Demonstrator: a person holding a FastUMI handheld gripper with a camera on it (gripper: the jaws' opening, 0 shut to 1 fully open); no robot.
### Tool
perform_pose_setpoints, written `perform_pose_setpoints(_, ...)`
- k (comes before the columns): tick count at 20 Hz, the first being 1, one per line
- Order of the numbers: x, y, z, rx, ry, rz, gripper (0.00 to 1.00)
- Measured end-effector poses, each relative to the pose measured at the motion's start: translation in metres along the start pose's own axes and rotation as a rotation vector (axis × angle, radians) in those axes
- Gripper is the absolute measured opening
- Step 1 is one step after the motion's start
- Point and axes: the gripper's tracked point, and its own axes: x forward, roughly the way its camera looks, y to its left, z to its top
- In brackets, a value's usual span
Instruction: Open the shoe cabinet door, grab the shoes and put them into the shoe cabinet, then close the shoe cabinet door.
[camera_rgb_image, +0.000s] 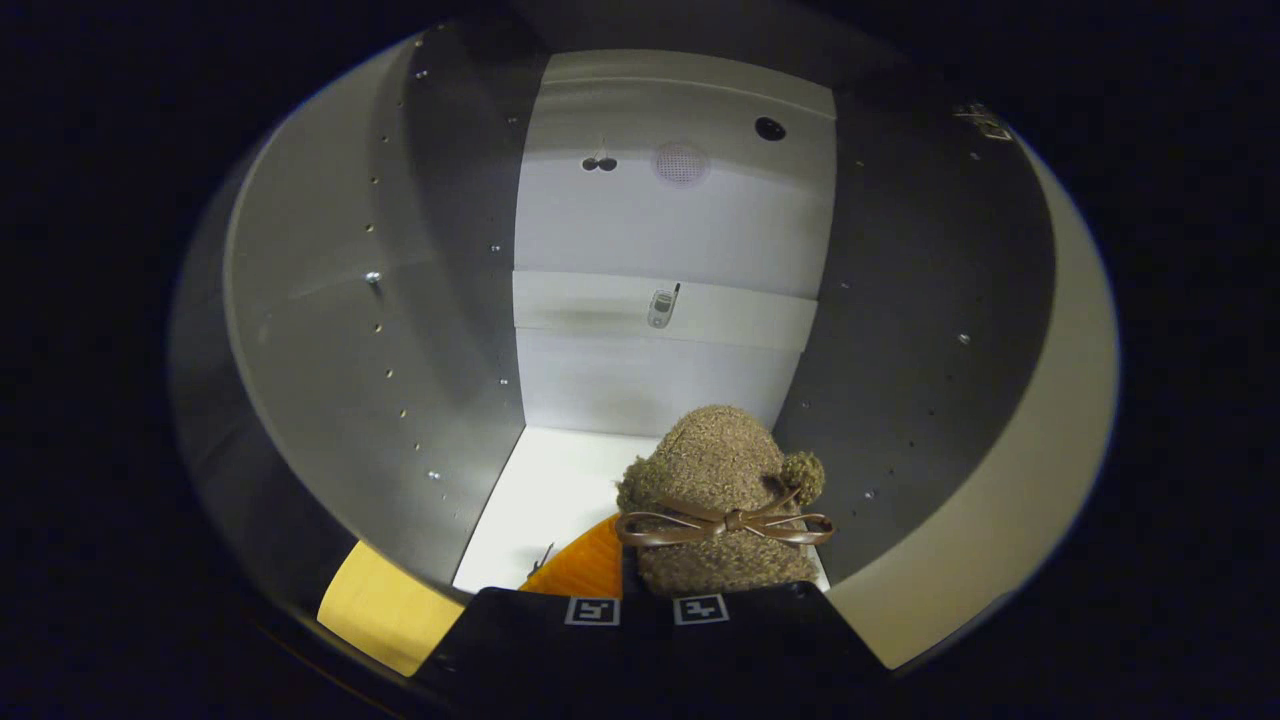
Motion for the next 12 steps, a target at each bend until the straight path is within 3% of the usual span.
perform_pose_setpoints(12,0.119,0.011,-0.029,0.005,0.144,0.023,0.05)
